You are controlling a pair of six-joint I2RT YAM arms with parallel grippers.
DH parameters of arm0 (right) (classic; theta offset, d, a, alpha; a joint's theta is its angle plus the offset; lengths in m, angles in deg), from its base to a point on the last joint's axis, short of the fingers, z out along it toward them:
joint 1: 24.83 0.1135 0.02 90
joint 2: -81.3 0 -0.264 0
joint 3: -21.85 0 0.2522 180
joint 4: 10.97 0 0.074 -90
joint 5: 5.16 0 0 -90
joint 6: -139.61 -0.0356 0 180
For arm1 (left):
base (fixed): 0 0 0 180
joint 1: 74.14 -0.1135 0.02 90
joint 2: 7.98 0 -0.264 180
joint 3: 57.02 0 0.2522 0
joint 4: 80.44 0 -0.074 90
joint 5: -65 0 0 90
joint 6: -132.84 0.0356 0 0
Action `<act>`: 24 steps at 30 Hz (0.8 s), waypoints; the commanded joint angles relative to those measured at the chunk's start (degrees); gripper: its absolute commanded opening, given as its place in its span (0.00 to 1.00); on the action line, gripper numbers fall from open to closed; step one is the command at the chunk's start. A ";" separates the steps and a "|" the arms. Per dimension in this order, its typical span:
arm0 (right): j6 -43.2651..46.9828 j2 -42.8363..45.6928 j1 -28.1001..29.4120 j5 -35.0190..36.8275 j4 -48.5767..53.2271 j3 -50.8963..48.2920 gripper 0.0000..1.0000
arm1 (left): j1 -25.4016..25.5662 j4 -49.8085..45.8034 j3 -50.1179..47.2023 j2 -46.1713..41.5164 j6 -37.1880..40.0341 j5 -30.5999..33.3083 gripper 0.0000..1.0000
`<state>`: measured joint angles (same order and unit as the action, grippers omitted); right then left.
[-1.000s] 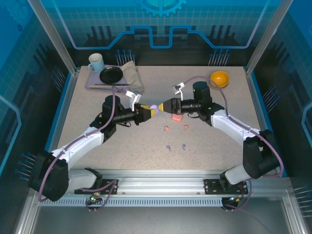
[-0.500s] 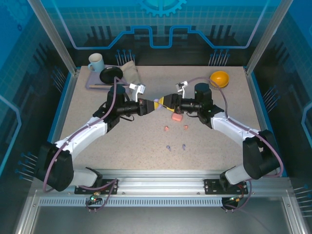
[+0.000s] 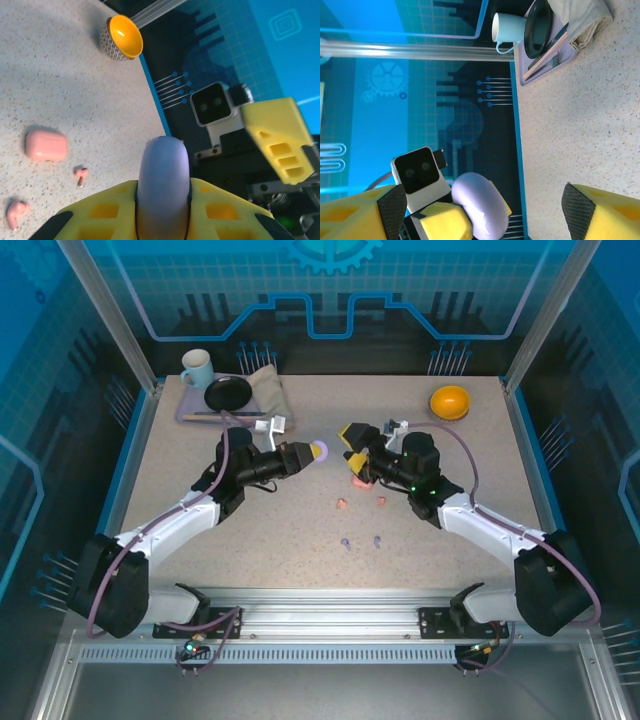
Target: Insert the wireless bluetooth earbuds into the charging case
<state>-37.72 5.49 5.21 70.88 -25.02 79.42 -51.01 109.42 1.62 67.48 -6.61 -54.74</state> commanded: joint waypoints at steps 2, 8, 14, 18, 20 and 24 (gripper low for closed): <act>-5.60 -1.06 2.76 7.34 -1.64 3.05 0.84 | 0.91 4.68 -0.24 -1.20 -2.32 2.49 0.00; -8.31 -4.96 4.46 8.73 -6.01 4.44 0.79 | 1.38 5.20 -0.03 -0.75 -2.41 3.35 0.00; -9.56 -7.49 5.88 9.10 -8.85 4.80 0.71 | 1.44 5.71 0.00 -0.75 -3.18 4.29 0.00; -9.75 -7.77 6.30 9.56 -10.32 4.81 0.65 | 1.47 6.09 -0.19 -0.53 -4.62 5.03 0.00; -9.59 -7.86 6.27 9.35 -10.69 5.19 0.63 | 1.52 6.34 -0.19 -0.25 -5.90 5.40 0.00; -9.20 -8.27 6.21 8.46 -12.15 5.38 0.61 | 1.40 6.20 0.94 1.39 -9.96 4.63 0.00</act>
<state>-47.03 -2.27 10.81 78.84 -33.46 83.05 -49.96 113.63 1.62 67.61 -12.95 -50.45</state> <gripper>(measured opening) 0.607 0.221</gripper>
